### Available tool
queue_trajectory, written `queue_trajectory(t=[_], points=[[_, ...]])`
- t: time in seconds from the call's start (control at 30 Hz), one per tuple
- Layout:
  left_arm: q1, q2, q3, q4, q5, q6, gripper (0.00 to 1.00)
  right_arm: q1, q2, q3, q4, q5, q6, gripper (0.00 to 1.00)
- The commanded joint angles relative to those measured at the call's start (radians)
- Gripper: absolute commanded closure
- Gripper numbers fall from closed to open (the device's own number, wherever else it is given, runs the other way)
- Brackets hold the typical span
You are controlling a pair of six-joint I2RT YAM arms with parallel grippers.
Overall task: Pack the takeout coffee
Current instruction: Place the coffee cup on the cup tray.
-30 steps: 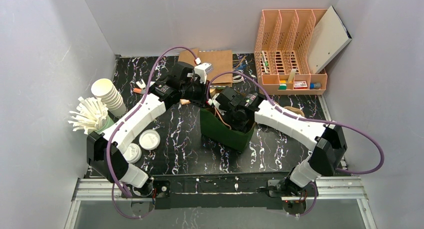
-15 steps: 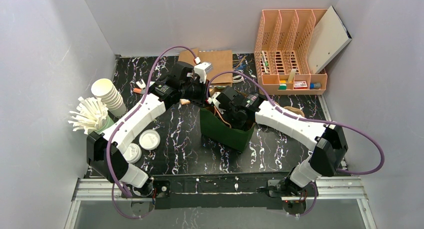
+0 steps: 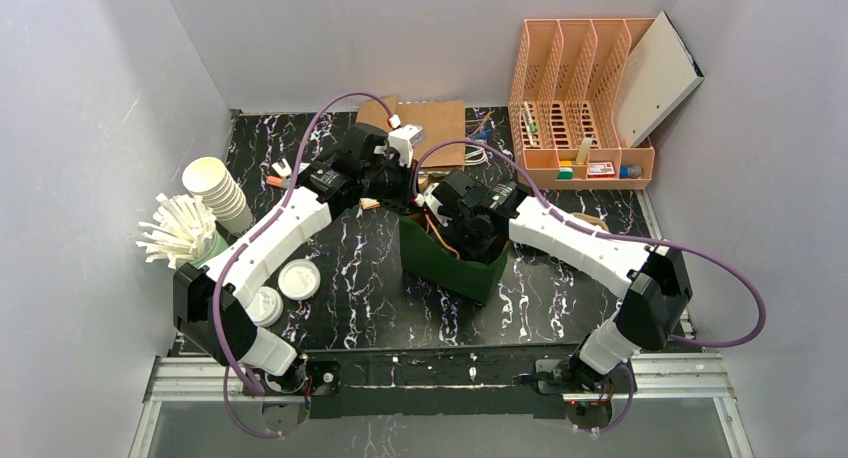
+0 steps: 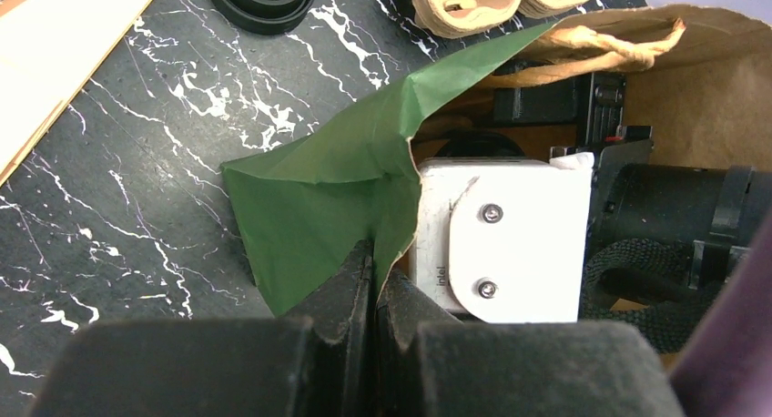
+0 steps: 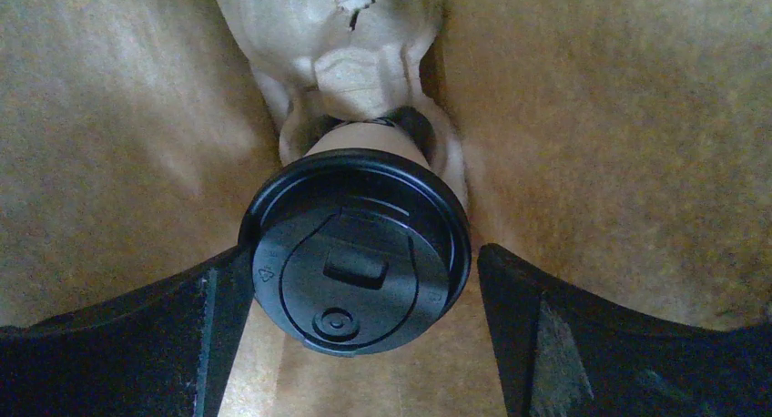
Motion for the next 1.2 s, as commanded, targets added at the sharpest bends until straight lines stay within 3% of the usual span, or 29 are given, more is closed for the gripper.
queue_trajectory(t=[0.0,0.3,0.77,0.9,1.17], points=[[-0.028,-0.008,0.015,-0.062,0.043,0.017,1.00,0.002,-0.016,0.054,0.034,-0.036,0.005,0.02],[-0.028,-0.007,0.019,-0.064,0.040,0.022,1.00,0.002,-0.057,0.150,0.058,-0.053,-0.004,0.02],[-0.029,-0.033,0.013,-0.054,0.007,0.029,1.00,0.002,-0.248,0.084,0.130,-0.079,0.072,0.05],[-0.032,-0.047,0.012,-0.042,-0.014,0.042,1.00,0.002,-0.285,0.053,0.146,-0.037,0.090,0.15],[-0.044,-0.101,-0.013,-0.010,-0.068,0.067,1.00,0.002,-0.423,-0.078,0.211,-0.030,0.186,0.52]])
